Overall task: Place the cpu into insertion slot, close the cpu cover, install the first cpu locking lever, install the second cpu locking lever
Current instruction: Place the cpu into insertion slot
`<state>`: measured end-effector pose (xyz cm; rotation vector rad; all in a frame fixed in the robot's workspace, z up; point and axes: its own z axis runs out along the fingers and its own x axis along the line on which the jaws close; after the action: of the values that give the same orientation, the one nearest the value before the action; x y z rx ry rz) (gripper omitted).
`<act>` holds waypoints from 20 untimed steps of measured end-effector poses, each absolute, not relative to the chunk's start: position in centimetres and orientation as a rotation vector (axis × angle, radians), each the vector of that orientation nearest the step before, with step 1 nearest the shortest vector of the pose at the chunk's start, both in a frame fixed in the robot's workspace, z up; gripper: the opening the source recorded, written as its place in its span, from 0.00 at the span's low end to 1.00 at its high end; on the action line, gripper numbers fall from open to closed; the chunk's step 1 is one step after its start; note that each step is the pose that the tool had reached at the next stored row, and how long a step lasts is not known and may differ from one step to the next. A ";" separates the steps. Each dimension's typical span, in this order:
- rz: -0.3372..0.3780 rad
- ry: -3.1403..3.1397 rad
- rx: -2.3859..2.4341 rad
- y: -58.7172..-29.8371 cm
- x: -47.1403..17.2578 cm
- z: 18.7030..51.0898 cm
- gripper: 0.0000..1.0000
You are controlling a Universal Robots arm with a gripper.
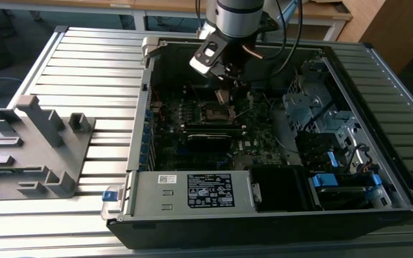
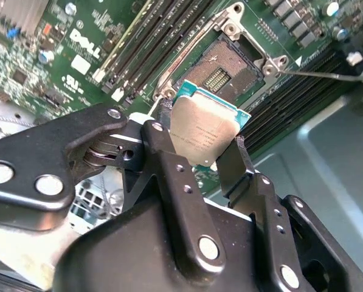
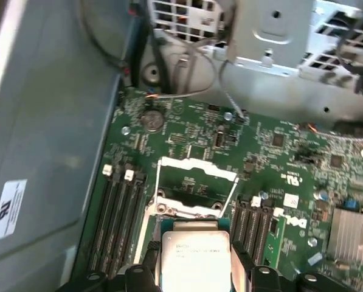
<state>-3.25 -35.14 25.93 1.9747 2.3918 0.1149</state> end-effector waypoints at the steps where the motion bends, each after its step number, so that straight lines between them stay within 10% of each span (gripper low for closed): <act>1: 0.114 2.374 1.996 -35.1 -3.3 25.9 0.54; 20: 0.132 2.176 2.178 -35.1 -3.9 25.5 0.54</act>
<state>-3.94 -35.13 25.45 2.1778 2.1757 0.1324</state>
